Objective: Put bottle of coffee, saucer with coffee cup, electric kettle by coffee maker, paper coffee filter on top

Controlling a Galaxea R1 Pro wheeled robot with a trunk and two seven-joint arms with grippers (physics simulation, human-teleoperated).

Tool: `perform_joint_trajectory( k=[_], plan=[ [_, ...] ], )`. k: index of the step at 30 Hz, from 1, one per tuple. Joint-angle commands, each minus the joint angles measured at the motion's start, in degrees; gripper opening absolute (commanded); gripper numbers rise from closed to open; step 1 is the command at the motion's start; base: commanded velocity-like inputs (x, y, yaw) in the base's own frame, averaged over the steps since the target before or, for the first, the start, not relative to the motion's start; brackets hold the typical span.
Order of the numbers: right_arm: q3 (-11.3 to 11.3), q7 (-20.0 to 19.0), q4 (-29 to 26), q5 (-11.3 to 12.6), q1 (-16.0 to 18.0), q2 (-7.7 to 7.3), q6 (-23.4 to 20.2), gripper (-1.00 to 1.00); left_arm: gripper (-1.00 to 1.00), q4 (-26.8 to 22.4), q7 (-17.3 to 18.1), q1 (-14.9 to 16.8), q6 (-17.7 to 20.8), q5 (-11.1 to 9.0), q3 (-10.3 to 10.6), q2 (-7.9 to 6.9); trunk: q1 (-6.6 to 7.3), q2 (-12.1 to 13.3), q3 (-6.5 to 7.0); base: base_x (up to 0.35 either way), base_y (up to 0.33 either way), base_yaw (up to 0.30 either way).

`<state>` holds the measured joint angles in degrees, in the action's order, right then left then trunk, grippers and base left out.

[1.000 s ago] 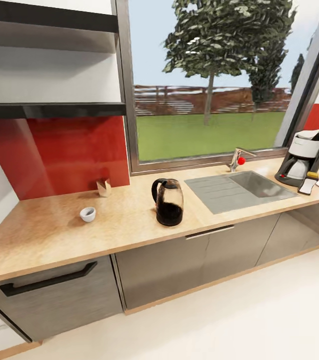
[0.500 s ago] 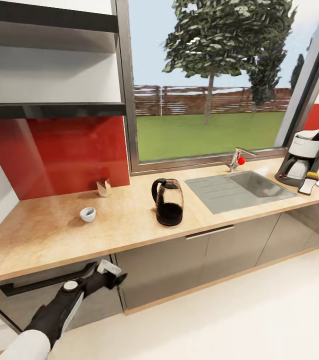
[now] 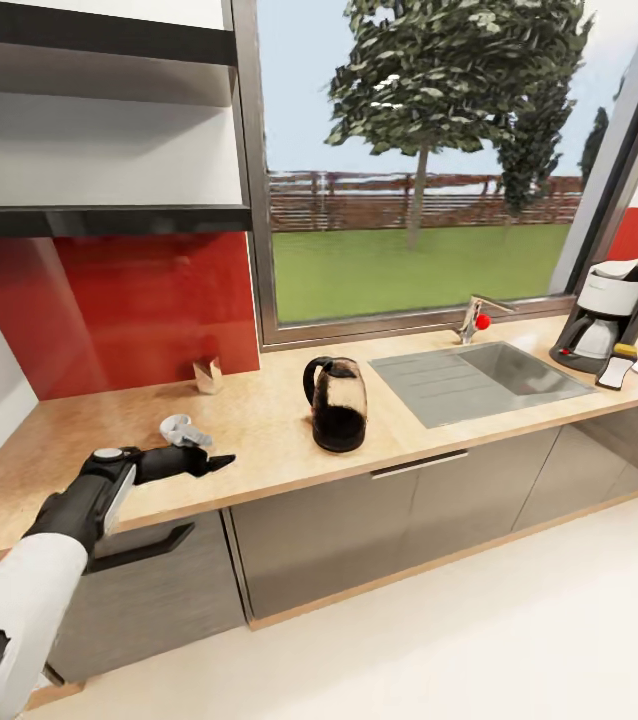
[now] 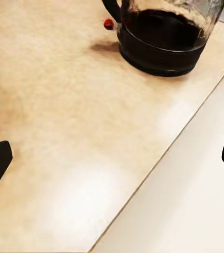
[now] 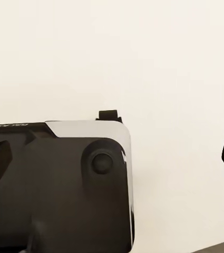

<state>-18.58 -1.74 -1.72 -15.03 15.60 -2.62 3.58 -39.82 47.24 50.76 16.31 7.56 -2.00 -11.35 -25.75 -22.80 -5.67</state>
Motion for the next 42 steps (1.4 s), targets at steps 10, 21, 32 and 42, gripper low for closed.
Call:
perform_joint_trajectory(
  k=[10, 21, 32, 42],
  plan=[
    [-0.8, -0.2, 0.1, -0.1, 0.0, 0.07, 0.2, 1.00, 1.00, -5.2, 0.5, 1.7, 0.8, 0.5, -0.3, -1.89, -0.04, -0.1, -0.13, 0.076, 0.065, -0.077],
    [-0.8, -0.2, 0.1, -0.2, 0.0, 0.07, 0.2, 1.00, 1.00, -5.3, 0.4, 1.7, 0.7, 0.5, -0.3, -1.83, -0.04, -0.1, -0.13, 0.232, 0.232, -0.277],
    [-0.7, -0.2, 0.1, -0.2, 0.0, 0.07, 0.2, 1.00, 1.00, -5.3, 4.6, 2.0, 0.6, 0.6, 0.0, -4.85, -0.04, -0.1, -0.13, 0.155, 0.145, -0.184],
    [-0.6, -0.4, 0.0, -0.4, 0.0, 1.11, 0.2, 1.00, 1.00, -5.3, 7.3, 0.7, 0.3, 0.4, 0.1, -5.11, -0.03, -0.1, -0.13, 0.002, 0.001, -0.002]
  ],
)
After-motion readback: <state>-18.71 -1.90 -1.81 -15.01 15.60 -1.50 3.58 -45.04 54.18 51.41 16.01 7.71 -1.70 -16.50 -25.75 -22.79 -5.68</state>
